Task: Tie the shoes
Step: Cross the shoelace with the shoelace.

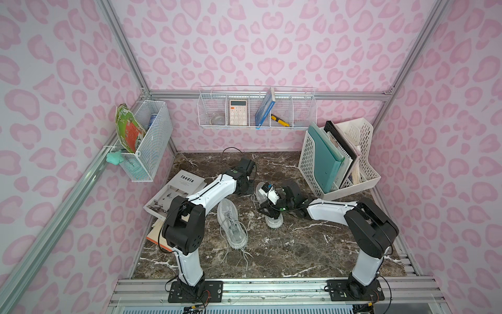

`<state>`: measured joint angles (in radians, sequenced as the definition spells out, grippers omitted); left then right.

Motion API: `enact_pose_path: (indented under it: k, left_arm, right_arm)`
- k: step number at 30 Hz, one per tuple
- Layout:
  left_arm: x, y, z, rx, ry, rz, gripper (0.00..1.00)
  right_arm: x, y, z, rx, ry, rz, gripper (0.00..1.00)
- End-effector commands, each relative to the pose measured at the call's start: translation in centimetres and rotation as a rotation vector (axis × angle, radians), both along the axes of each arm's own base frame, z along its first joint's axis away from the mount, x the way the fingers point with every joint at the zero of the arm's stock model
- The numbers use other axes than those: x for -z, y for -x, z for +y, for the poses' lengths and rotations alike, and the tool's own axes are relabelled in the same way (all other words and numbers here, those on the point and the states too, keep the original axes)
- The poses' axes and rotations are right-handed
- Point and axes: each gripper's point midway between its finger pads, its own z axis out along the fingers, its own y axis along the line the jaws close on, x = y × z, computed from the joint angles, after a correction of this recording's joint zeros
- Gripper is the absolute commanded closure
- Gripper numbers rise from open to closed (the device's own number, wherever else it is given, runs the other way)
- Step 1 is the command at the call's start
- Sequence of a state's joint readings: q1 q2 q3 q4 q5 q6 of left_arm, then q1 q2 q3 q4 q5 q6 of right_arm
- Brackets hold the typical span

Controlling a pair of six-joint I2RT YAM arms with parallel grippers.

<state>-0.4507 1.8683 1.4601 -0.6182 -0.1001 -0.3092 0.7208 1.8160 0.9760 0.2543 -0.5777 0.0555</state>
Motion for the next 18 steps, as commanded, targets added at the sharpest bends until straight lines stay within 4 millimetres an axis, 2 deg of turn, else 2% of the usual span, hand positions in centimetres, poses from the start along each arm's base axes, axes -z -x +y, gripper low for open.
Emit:
enact_pose_path:
  k: [1, 8, 13, 18]
  left_arm:
    - [0.2, -0.1, -1.7, 0.068, 0.052, 0.043, 1.00]
    - [0.6, -1.5, -3.6, 0.106, 0.097, 0.066, 1.00]
    - [2.4, -2.7, -3.8, 0.092, 0.068, 0.099, 0.99]
    - [2.6, -3.6, -4.0, 0.079, 0.078, 0.086, 0.89]
  right_arm:
    - [-0.3, 0.8, 0.3, -0.060, -0.022, -0.022, 0.63]
    - [0.4, 1.4, 0.0, -0.092, -0.008, -0.032, 0.62]
    - [0.8, 1.4, 0.0, -0.096, 0.004, -0.031, 0.61]
    - [0.8, 1.3, -0.2, -0.088, 0.018, -0.042, 0.60]
